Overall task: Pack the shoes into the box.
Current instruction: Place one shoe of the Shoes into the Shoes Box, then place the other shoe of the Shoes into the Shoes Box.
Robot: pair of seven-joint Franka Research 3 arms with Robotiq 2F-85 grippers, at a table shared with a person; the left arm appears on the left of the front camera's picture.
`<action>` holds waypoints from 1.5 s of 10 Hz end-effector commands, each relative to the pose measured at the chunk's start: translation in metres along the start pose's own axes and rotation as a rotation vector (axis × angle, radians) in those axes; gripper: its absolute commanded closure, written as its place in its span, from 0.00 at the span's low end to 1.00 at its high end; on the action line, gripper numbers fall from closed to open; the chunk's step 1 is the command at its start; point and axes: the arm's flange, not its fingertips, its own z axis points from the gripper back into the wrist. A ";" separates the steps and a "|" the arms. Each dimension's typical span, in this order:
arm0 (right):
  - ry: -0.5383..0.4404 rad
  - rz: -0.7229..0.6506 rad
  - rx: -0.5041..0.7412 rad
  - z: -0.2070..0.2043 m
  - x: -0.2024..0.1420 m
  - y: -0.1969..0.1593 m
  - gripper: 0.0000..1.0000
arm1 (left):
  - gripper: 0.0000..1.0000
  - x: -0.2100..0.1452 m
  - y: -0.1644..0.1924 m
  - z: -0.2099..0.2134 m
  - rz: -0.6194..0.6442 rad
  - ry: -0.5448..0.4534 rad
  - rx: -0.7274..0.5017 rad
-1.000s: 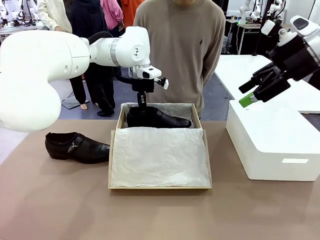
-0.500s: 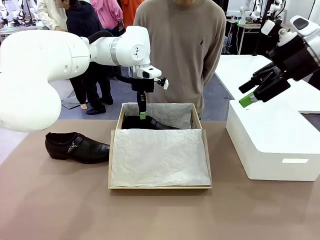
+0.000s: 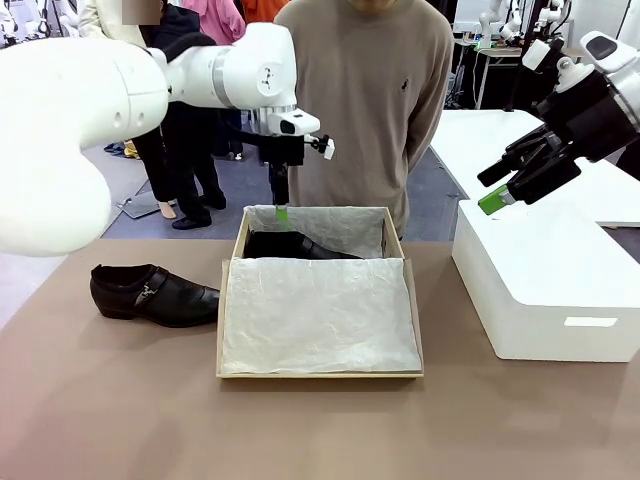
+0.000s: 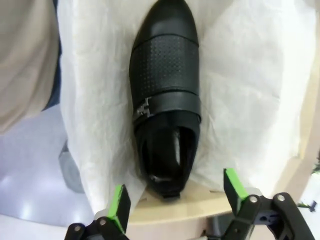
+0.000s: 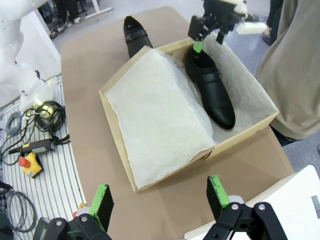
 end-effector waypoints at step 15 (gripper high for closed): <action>-0.035 0.021 0.012 -0.002 0.001 -0.002 0.00 | 0.00 -0.026 -0.026 0.069 -0.001 -0.004 0.049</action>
